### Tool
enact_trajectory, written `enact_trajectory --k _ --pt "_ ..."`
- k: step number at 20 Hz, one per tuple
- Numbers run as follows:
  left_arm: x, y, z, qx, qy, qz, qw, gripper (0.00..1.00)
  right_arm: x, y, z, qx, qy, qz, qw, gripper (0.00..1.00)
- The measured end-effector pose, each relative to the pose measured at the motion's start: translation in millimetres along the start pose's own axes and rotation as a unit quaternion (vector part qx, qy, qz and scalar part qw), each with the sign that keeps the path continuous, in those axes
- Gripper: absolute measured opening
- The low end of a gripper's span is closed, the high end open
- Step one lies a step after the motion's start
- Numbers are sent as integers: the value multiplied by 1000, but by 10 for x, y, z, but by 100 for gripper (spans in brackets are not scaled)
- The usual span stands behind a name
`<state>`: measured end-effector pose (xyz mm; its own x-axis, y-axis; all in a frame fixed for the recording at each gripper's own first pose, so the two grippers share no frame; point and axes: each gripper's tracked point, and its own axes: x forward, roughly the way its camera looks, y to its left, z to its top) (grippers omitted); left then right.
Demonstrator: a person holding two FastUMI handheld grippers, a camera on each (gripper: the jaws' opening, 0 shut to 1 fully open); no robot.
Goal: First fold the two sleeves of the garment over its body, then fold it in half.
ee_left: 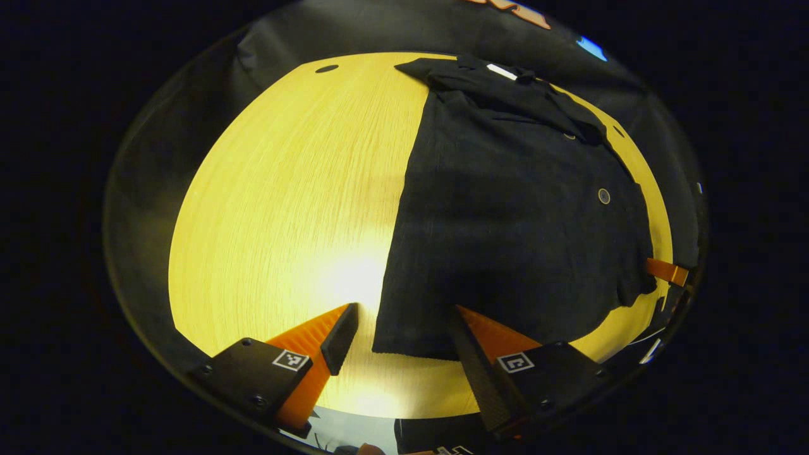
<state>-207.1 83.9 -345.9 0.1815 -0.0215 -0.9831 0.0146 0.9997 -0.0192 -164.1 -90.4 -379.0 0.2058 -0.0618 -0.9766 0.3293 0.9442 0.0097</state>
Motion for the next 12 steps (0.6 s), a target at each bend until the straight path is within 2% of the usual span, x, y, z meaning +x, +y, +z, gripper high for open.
enact_trajectory --k 5,6,7,8,9,10,11,12 --pt "12 -101 -23 28 9 -6 1000 83 4 0 -6 -26 -2 -38 999 94" --pt "8 -130 5 33 8 -9 999 75 13 13 -9 -26 1 -37 999 92" --pt "-4 -179 5 32 8 -15 999 55 10 32 -3 -26 5 -35 999 87" --pt "10 -228 3 31 6 -18 999 35 33 59 19 -23 6 -32 999 85" --pt "12 -263 20 33 3 -16 999 15 67 102 33 -14 6 -28 1000 62" --pt "22 -289 32 41 1 -15 999 6 46 145 42 -15 6 -25 1000 39" --pt "10 -328 22 52 -2 -21 998 1 22 144 45 -26 9 -27 999 17" --pt "8 -354 14 58 -1 -29 998 0 53 139 42 -36 4 -30 999 7"
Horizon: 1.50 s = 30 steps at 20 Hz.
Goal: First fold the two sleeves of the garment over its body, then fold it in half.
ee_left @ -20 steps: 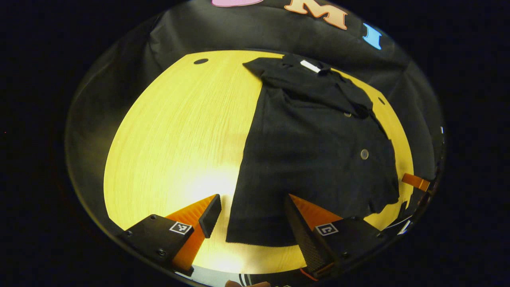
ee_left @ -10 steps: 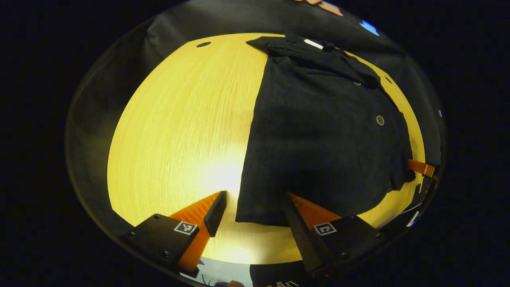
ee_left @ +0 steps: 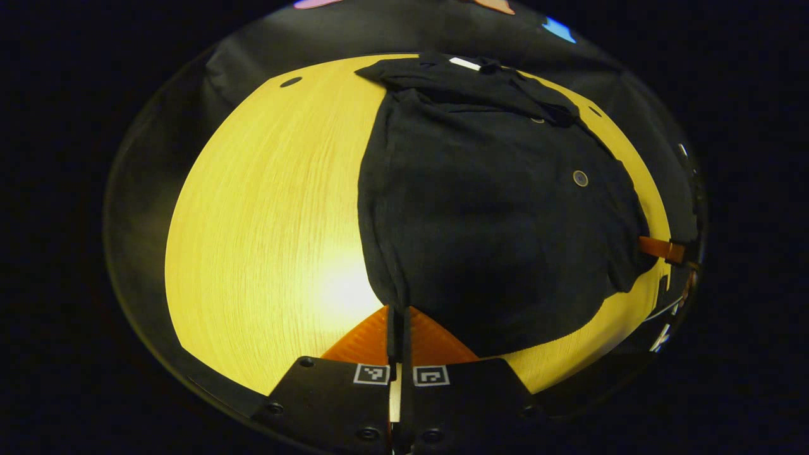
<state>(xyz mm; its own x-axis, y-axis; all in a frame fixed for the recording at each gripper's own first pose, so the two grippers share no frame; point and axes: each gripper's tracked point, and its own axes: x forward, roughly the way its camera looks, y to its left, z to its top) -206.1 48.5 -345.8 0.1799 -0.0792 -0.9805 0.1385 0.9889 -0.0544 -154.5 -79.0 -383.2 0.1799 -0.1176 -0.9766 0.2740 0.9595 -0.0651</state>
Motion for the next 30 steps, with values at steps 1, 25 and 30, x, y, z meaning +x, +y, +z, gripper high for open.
enact_trajectory --k 1,25,30 --pt "-2 -10 1 0 1 -9 1000 0 -14 14 6 -8 -4 0 1000 2" --pt "-818 169 3099 -9 -237 -72 969 0 -1104 929 2729 -13 -194 140 971 3" --pt "-638 298 3962 16 -296 -52 953 0 -988 1115 3574 -22 -230 137 963 2"
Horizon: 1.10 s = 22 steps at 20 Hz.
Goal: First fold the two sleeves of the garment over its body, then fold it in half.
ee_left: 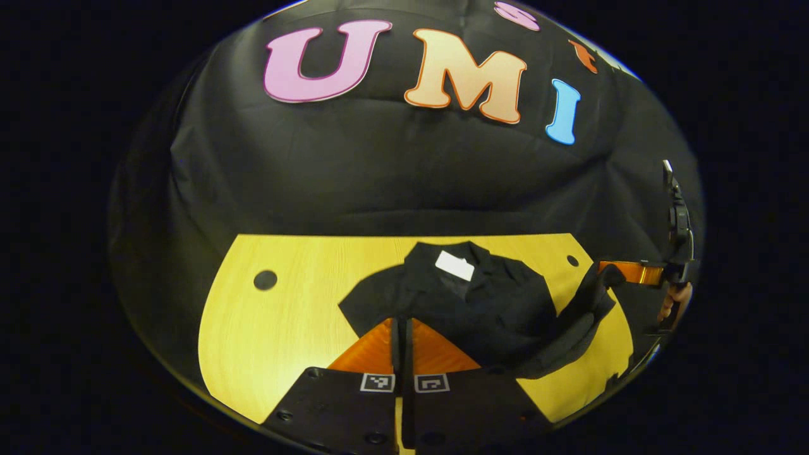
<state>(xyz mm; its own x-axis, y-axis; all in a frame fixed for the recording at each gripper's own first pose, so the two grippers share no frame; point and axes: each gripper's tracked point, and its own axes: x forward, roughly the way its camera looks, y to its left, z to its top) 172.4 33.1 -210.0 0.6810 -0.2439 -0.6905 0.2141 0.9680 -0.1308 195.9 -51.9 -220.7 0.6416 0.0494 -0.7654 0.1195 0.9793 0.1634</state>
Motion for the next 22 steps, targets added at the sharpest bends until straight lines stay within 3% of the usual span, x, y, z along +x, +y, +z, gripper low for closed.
enact_trajectory --k 7,10,13,15,17,19,21,22 --pt "880 97 338 37 -50 0 998 0 849 -225 534 21 -20 -26 999 2" --pt "1274 194 304 58 -63 13 996 0 1278 -390 580 29 -16 -47 998 2" --pt "1506 287 354 48 -96 29 994 0 1594 -506 522 22 -12 -66 998 0" --pt "1609 303 411 48 -114 35 992 12 1703 -542 449 17 -3 -72 997 15" --pt "1626 249 368 52 -104 33 993 54 1705 -543 415 -4 -4 -83 996 23" --pt "1569 219 362 41 -102 36 993 97 1622 -542 495 -32 -26 -102 994 60" --pt "1434 219 448 26 -119 44 992 92 1448 -494 560 -47 -49 -105 992 98" --pt "1346 230 508 17 -130 48 990 92 1361 -452 582 -50 -59 -102 992 100"
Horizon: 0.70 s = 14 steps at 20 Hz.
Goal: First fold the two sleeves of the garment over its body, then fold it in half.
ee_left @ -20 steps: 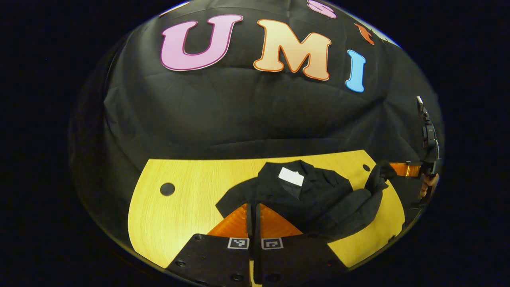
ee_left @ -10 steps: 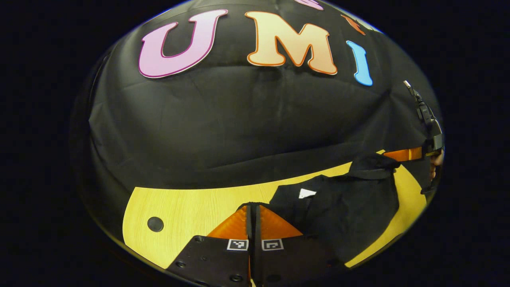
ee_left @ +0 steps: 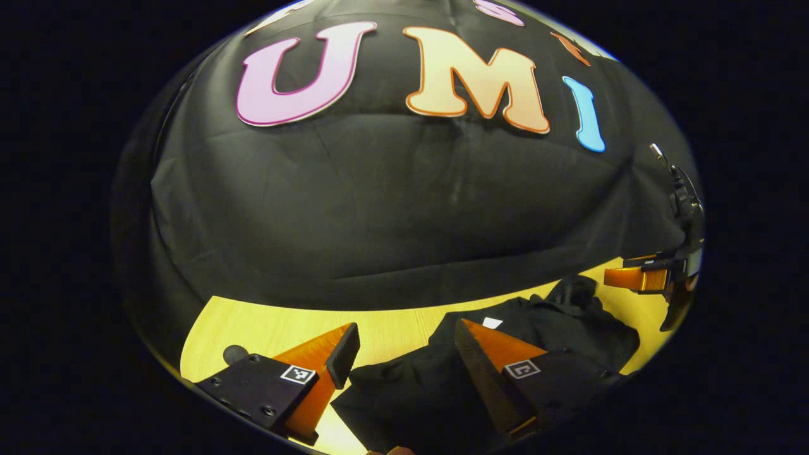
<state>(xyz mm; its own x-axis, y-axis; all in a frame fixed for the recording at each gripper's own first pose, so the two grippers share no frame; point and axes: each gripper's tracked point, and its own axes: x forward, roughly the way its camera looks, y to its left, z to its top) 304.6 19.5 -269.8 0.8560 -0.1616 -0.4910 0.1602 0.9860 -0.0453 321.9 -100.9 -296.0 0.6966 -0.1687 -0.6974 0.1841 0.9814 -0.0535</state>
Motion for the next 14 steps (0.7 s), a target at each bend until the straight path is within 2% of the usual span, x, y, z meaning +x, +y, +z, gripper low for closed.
enact_trajectory --k 1,2,9,14 --pt "-79 7 60 -7 -8 3 1000 98 -95 10 38 0 -12 1 1000 98" --pt "-166 5 126 -10 -16 4 1000 92 -201 20 79 -1 -27 0 1000 98" --pt "-929 110 508 -47 -69 22 996 94 -1047 137 68 -1 -90 3 996 100" --pt "-1642 148 569 -61 -87 30 994 92 -1791 203 43 -22 -130 -5 991 99"
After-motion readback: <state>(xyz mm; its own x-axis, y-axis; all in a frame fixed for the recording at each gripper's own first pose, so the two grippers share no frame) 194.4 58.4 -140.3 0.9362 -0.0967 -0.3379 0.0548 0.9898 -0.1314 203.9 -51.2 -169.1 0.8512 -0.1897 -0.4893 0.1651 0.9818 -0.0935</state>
